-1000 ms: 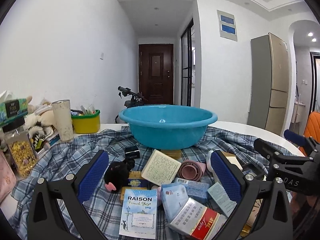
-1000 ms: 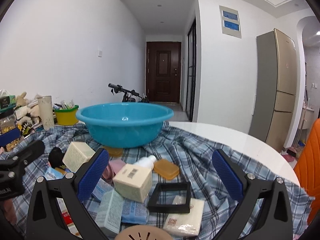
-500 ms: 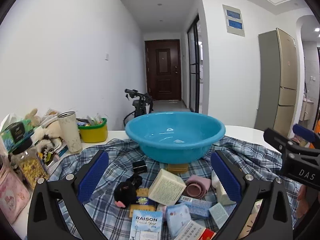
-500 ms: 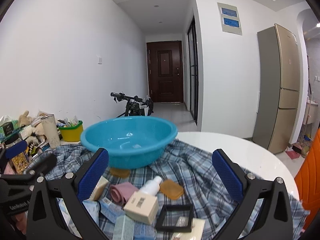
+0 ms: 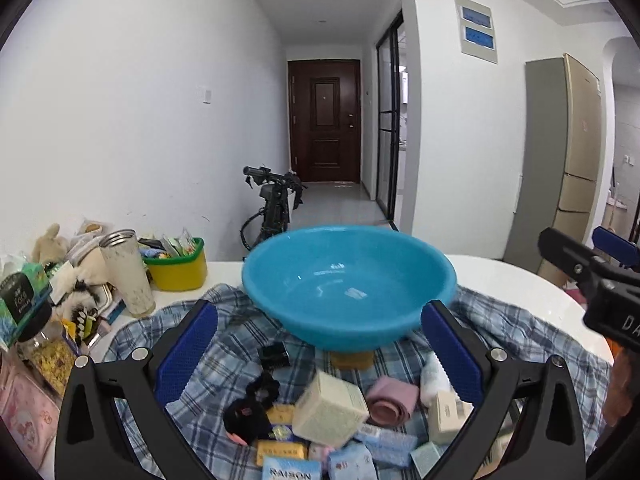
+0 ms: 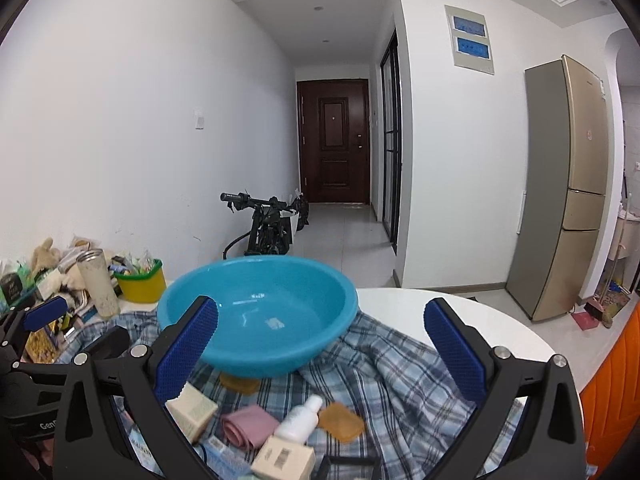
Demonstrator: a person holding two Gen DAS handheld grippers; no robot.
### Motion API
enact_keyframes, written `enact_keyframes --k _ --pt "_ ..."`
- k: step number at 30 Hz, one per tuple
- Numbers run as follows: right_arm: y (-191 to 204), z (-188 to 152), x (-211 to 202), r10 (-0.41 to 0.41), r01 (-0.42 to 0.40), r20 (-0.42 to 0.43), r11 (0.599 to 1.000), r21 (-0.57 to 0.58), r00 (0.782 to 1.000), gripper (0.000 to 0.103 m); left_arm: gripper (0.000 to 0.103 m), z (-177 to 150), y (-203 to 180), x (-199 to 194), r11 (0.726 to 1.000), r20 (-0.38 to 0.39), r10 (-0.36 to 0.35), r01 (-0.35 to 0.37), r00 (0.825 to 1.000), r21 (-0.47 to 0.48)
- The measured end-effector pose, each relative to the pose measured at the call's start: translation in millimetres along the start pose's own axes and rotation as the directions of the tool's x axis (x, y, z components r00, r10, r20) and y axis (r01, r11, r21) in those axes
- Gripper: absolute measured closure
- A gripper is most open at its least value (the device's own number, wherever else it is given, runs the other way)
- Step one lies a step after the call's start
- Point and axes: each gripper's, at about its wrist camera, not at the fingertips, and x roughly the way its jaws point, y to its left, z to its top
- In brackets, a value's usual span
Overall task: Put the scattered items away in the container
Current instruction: 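Lower the left tool onto the large cream box while the right tool approaches a barcode box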
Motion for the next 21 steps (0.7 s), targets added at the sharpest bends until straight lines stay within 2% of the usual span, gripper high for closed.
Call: enact_keyframes --k 8,11,17,21 --pt "-13 33 30 0.051 -0.048 -0.071 0.998 0.044 0.996 0.000 0.000 37 11 26 1.000 -0.030 0.013 -0.013 0.999 -0.007" --pt "-16 34 37 0.059 -0.053 -0.099 0.997 0.058 0.993 0.000 0.000 43 13 35 1.000 -0.058 0.008 -0.008 0.998 0.001" --pt "-12 32 45 0.072 -0.072 -0.147 0.997 0.005 0.986 0.000 0.000 48 11 46 0.997 -0.117 -0.055 0.061 0.992 0.045" --pt "-11 31 48 0.078 -0.082 -0.174 0.996 -0.018 0.982 0.000 0.000 50 6 48 0.992 -0.129 -0.047 0.062 0.991 0.113"
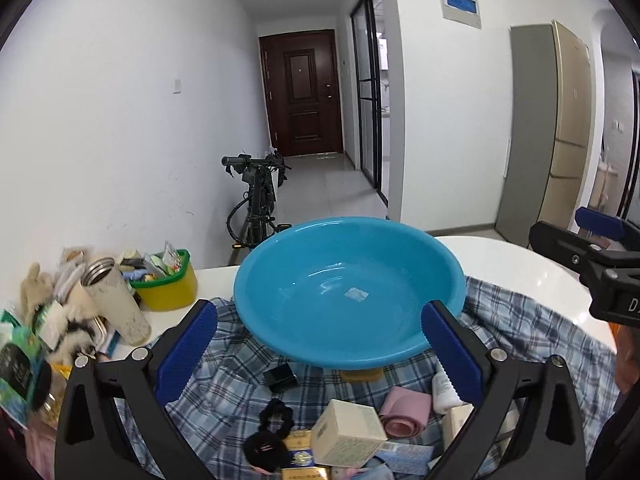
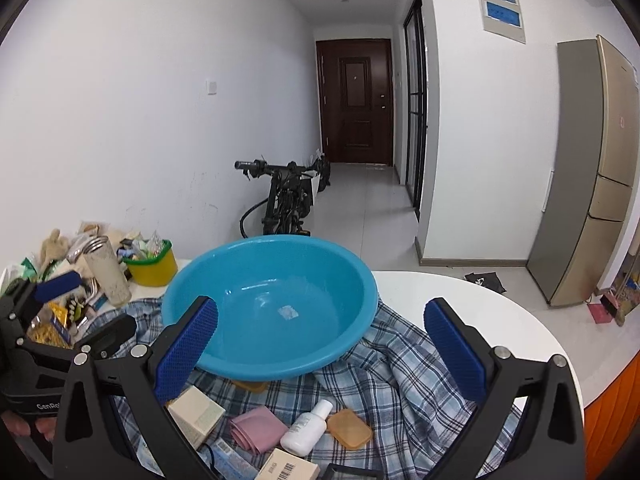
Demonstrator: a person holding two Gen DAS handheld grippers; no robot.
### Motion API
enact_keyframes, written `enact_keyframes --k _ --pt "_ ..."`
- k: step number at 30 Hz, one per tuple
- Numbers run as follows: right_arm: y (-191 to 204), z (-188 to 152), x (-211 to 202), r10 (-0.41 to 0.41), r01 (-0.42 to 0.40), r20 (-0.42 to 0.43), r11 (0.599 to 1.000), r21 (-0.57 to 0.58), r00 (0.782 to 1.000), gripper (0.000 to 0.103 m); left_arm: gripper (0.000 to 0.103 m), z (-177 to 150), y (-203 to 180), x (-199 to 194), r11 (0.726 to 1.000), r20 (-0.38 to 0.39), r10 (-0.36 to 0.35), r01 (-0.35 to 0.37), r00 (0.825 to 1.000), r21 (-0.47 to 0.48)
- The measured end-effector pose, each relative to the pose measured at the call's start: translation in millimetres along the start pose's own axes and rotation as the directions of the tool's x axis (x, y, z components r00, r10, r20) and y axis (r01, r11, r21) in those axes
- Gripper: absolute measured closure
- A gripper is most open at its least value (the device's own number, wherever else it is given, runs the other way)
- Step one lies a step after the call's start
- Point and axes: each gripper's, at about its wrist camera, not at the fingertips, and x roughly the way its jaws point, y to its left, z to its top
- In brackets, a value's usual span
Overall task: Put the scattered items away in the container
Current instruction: 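Lower the left tool onto the large cream box while the right tool approaches a barcode box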
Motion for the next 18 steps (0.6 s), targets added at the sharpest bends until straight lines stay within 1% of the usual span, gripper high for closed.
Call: enact_keyframes --k 3,7,9,13,18 --pt "0 -3 4 0.033 -0.033 -0.035 0.999 0.001 0.999 0.000 0.000 -1 -4 3 0.999 -0.028 -0.016 0.017 0.999 0.039" --pt "0 -11 11 0.003 -0.003 -0.099 1.000 -0.001 0.995 0.000 0.000 -8 -6 7 0.999 -0.055 0.018 -0.015 0.998 0.052" --pt "-2 -17 14 0.014 -0.013 -0.124 1.000 0.006 0.992 0.000 0.000 -14 -7 11 0.999 -0.084 0.007 -0.002 0.996 0.052" --pt "-5 -29 19 0.007 -0.004 -0.148 1.000 0.021 0.989 0.000 0.000 -26 -9 16 0.998 -0.106 0.024 -0.017 0.994 0.067" --pt "-7 -46 29 0.005 0.001 -0.194 1.000 0.030 0.981 0.000 0.000 -44 -12 26 0.998 -0.151 0.017 -0.006 0.988 0.070"
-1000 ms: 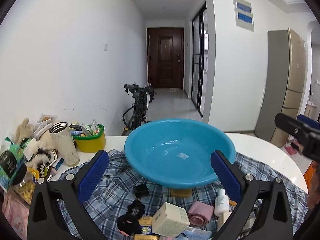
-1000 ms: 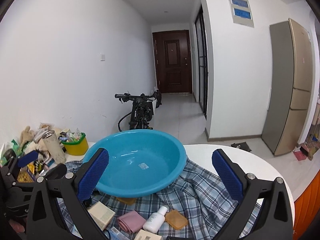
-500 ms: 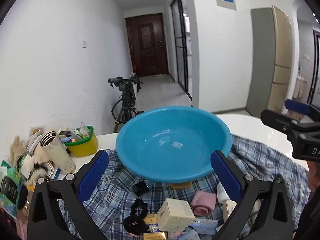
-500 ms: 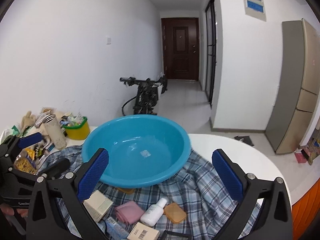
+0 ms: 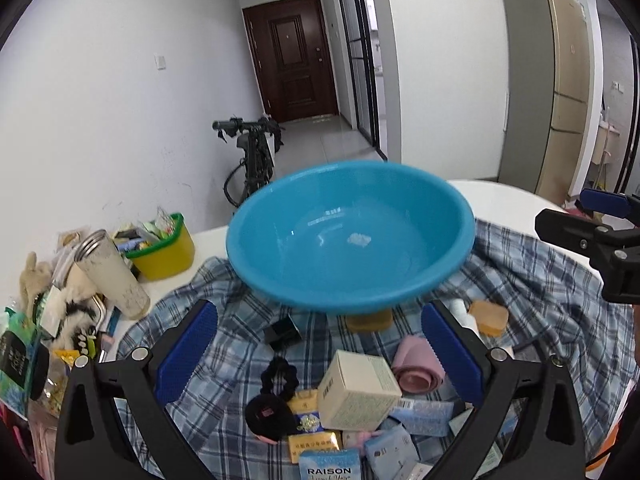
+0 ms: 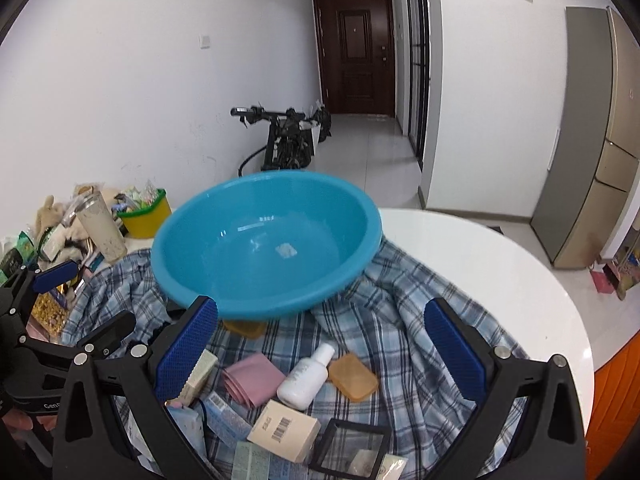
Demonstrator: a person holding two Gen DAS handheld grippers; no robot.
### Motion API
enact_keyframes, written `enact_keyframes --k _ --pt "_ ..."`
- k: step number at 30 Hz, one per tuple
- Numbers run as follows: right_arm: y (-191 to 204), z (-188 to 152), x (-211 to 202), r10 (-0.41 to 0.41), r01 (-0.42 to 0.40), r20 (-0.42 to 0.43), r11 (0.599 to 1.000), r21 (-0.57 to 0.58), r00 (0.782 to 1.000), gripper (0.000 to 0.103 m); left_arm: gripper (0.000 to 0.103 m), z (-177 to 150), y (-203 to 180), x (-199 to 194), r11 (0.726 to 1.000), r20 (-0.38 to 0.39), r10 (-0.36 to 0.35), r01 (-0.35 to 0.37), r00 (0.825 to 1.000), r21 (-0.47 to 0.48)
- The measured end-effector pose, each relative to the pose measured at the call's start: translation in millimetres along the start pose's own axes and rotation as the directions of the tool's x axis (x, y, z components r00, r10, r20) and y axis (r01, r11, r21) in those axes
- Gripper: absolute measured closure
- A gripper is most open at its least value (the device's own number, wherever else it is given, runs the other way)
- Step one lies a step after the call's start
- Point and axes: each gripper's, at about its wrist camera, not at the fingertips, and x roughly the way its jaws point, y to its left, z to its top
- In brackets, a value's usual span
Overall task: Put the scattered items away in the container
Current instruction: 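Lower the left tool onto the large cream box while the right tool approaches a barcode box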
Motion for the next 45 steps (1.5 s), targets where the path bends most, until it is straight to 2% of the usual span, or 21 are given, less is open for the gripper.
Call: enact_keyframes --k 8,13,25,33,45 --pt "3 -28 26 0.002 -0.002 -0.074 1.000 0.001 0.997 0.000 0.000 -23 -5 18 1.000 -0.065 -0.013 0.014 0.998 0.010" --pt "-1 -45 38 0.030 -0.027 -0.110 0.999 0.026 0.993 0.000 0.000 -35 -1 26 0.997 -0.100 -0.069 0.066 0.993 -0.027" --pt "-2 -72 52 0.045 -0.039 -0.160 0.998 0.041 0.986 0.000 0.000 -64 -16 52 0.995 -0.157 -0.080 0.088 0.984 0.045" --pt "-17 -82 54 0.018 -0.010 -0.170 0.999 0.049 0.985 0.000 0.000 -82 -15 71 0.994 -0.224 -0.094 0.105 0.970 0.035" --pt "-25 -94 62 0.012 0.003 -0.204 0.997 0.071 0.979 0.000 0.000 -83 -22 87 0.983 -0.245 -0.151 0.172 0.958 0.063"
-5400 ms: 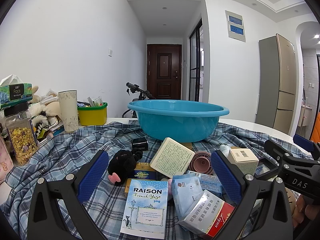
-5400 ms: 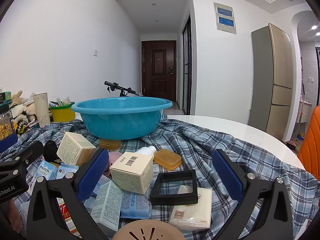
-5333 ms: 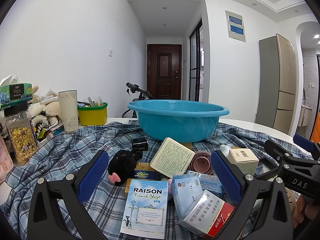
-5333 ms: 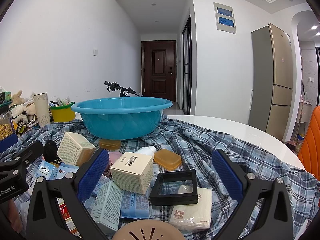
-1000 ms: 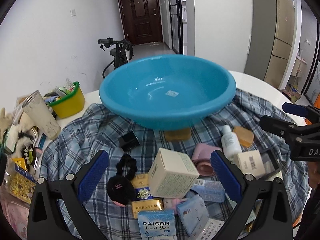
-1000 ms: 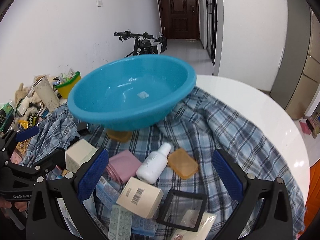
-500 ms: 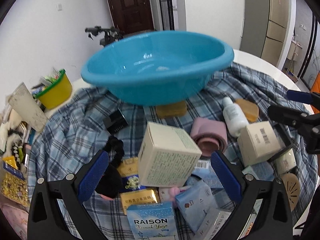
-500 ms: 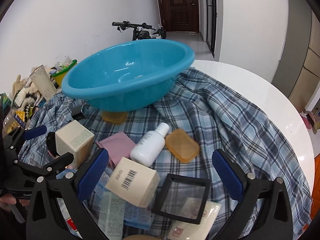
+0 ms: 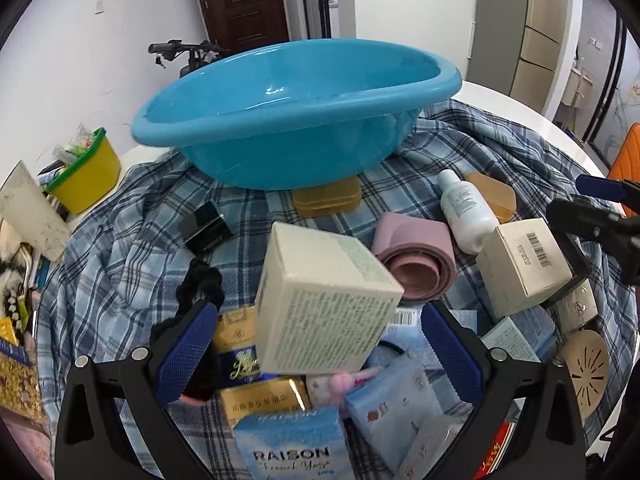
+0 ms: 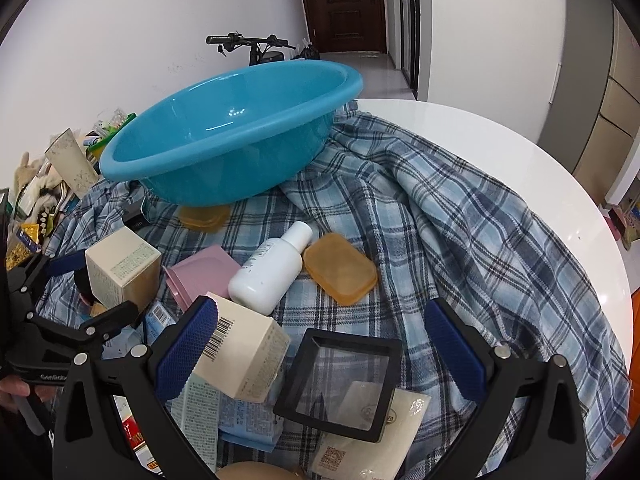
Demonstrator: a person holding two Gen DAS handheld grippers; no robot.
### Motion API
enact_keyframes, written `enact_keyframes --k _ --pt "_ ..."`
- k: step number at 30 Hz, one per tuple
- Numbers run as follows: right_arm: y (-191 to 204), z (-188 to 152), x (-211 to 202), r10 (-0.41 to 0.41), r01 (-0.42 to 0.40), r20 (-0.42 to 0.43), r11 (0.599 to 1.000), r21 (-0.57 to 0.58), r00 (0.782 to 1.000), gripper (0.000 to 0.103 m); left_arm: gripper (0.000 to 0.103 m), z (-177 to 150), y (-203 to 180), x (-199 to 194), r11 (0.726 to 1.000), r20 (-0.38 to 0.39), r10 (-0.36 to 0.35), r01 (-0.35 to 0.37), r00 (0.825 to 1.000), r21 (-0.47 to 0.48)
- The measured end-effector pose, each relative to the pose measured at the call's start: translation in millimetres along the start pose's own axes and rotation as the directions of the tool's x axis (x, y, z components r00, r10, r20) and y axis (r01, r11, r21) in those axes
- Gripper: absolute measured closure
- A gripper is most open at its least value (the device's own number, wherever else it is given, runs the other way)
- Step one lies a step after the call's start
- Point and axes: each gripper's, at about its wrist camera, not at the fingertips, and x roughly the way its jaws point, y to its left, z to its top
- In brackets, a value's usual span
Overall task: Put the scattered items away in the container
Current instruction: 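Lower the left tool onto the large cream box while the right tool approaches a barcode box, then close the left tool on the large cream box while the right tool grasps the barcode box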
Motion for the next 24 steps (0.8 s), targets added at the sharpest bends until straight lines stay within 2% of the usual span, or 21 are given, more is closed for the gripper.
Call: enact_keyframes --k 4,6,9,14,17,24 --pt "0 0 -1 0.000 0.000 0.003 1.000 0.004 1.000 0.000 0.001 4 -5 10 0.999 0.000 0.025 -0.025 1.000 0.028" --pt "0 -1 -1 -0.001 0.001 0.003 1.000 0.005 1.000 0.000 0.010 5 -6 16 0.998 -0.003 0.045 -0.045 0.999 0.042" --pt "2 -3 0 0.000 0.000 -0.005 1.000 0.000 1.000 0.000 0.013 6 -5 26 0.997 -0.030 0.069 -0.068 0.997 0.046" --pt "4 -7 3 0.015 -0.015 -0.012 1.000 0.008 1.000 0.000 0.014 5 -6 30 0.998 -0.029 0.055 -0.054 0.998 0.046" --pt "4 -9 4 0.021 -0.021 -0.014 1.000 0.007 1.000 0.000 0.026 6 -8 34 0.998 -0.045 0.048 -0.045 0.998 0.050" --pt "-1 -11 0 0.019 -0.019 -0.009 1.000 0.019 1.000 0.000 0.035 5 -5 33 0.998 -0.029 0.054 -0.053 0.998 0.042"
